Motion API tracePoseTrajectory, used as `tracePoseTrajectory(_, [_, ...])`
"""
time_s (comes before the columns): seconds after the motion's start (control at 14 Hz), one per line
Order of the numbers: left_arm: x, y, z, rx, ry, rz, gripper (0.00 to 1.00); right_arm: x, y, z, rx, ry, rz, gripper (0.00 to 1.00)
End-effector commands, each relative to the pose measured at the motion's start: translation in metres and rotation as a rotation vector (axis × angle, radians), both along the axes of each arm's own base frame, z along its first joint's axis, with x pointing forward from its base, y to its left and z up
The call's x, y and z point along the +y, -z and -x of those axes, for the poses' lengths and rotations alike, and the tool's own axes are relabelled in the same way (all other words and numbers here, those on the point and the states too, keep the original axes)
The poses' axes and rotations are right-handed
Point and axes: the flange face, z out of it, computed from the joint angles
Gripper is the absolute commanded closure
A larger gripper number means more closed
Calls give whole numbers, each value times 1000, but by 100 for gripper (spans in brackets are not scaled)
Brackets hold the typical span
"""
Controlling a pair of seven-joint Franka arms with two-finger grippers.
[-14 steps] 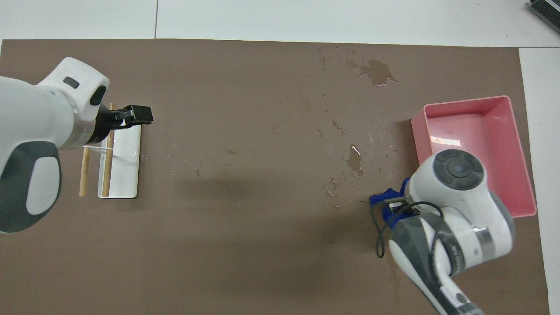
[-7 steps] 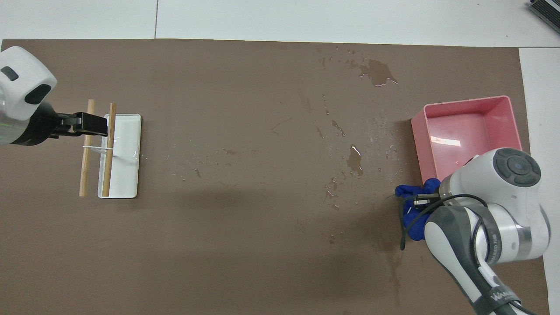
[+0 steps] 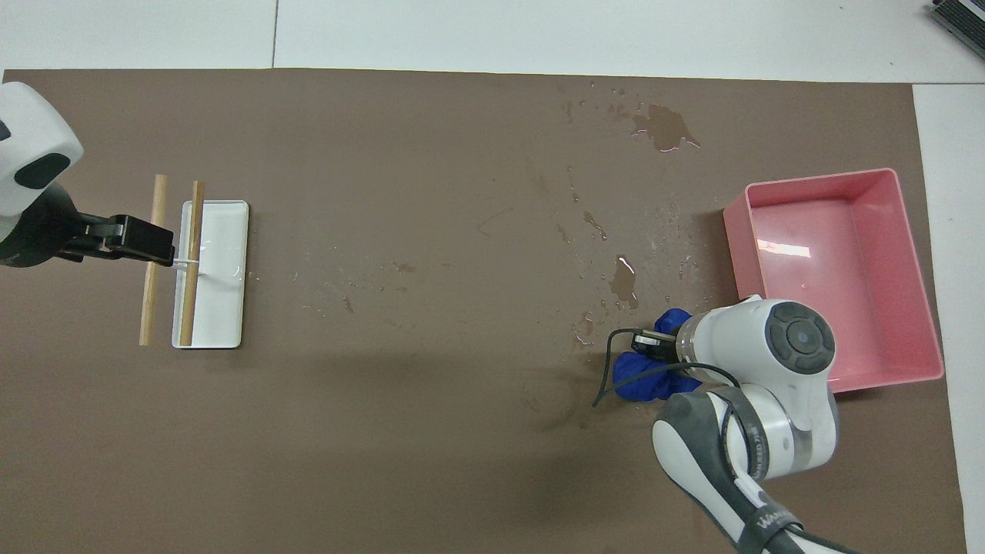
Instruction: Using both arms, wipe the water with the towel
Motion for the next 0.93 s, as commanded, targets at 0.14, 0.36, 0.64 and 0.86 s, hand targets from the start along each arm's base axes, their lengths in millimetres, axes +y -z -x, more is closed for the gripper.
tracePoseTrajectory(0.14, [2, 5, 7, 23, 6, -29, 0, 11, 12, -60, -120, -29, -44, 100])
tracePoseTrajectory(0.36, [2, 4, 8, 22, 4, -29, 0, 37, 16, -117, -165, -41, -74, 100])
tracePoseTrajectory(0.64, [1, 4, 8, 22, 6, -27, 0, 110, 31, -181, -232, 37, -235, 100])
tracePoseTrajectory(0.86, [2, 5, 7, 24, 4, -29, 0, 139, 9, -217, -324, 27, -287, 100])
